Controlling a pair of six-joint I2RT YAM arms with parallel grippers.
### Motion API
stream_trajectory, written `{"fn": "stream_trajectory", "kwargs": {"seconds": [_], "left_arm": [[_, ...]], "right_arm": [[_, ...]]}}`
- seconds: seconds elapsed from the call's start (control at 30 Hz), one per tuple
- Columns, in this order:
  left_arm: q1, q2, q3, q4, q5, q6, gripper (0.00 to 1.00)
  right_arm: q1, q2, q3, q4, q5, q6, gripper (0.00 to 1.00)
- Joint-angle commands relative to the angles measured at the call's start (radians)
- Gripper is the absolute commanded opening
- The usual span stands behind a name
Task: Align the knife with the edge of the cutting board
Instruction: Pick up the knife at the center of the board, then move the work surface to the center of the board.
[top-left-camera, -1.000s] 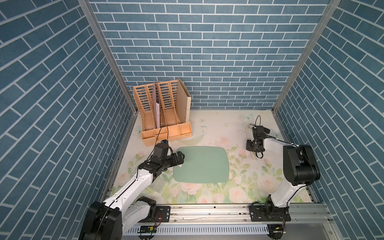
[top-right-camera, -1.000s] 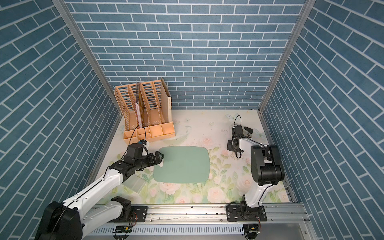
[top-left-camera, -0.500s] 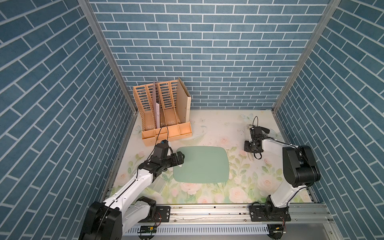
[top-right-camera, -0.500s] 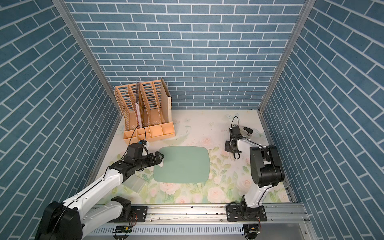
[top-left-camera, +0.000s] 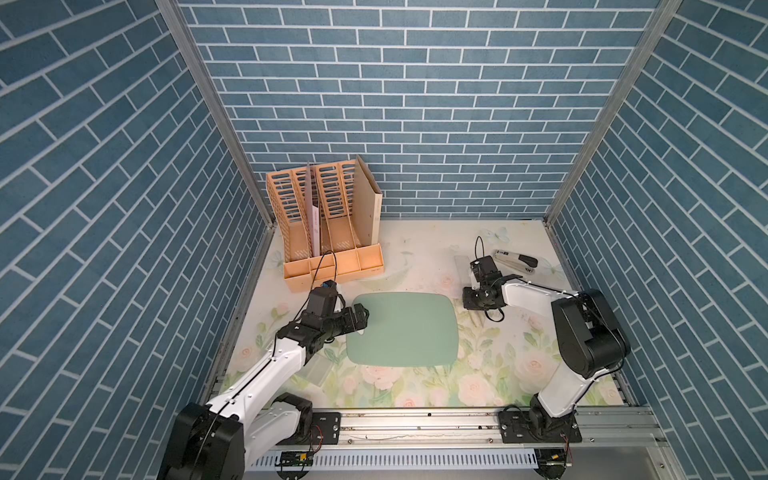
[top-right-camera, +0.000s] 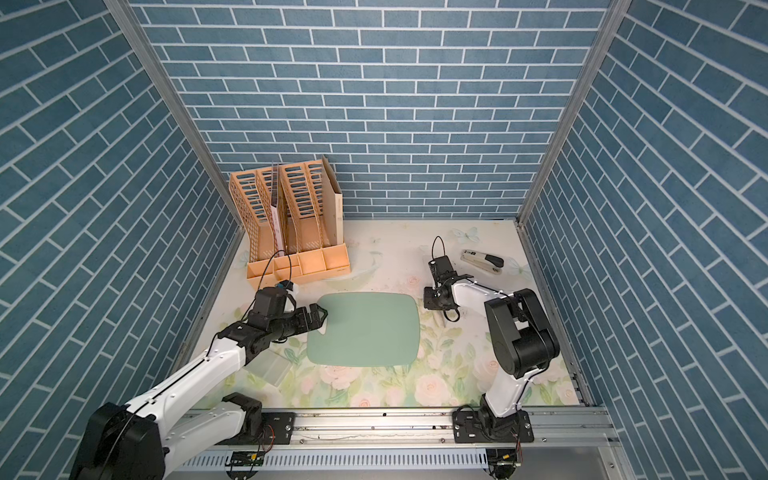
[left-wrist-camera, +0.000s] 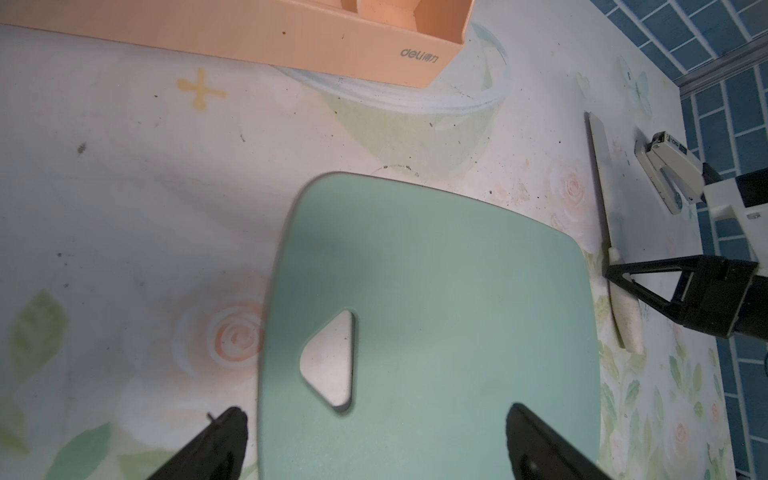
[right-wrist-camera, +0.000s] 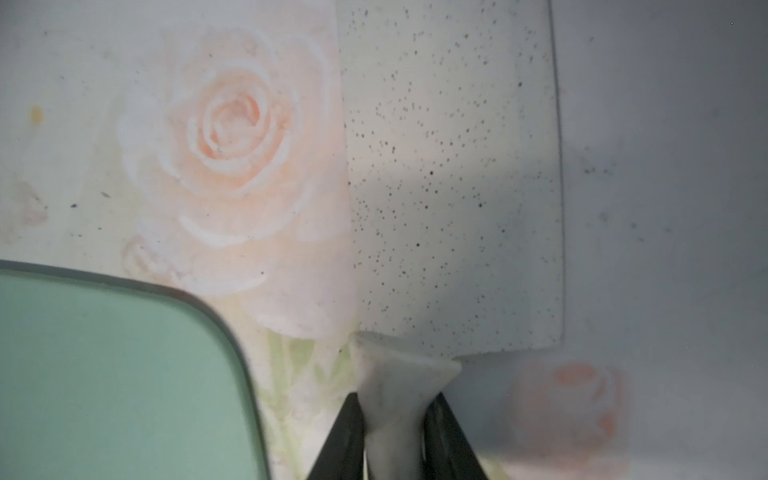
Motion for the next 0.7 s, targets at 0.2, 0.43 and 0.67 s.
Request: {"fn": "stream_trajectory", "kwargs": {"seconds": [0.2,0.43,0.67], "left_arm": [[0.001,0.009,0.001,-0.009,0.011,-0.009,1.00],[0.003,-0.008,0.005,-0.025,-0.019,-0.013,0.99],[0.003,0.000,0.006,-0.025,-0.019,-0.013,1.00]], "right_arm": [[0.010,-0.045,-0.027,-0.091,-0.057,0.098,0.00],[0.008,-0.179,-0.170,-0.026,-0.038,0.195,0.00],[0.004,-0.304,-0.284,0.002,0.018,0.252,0.00]]}}
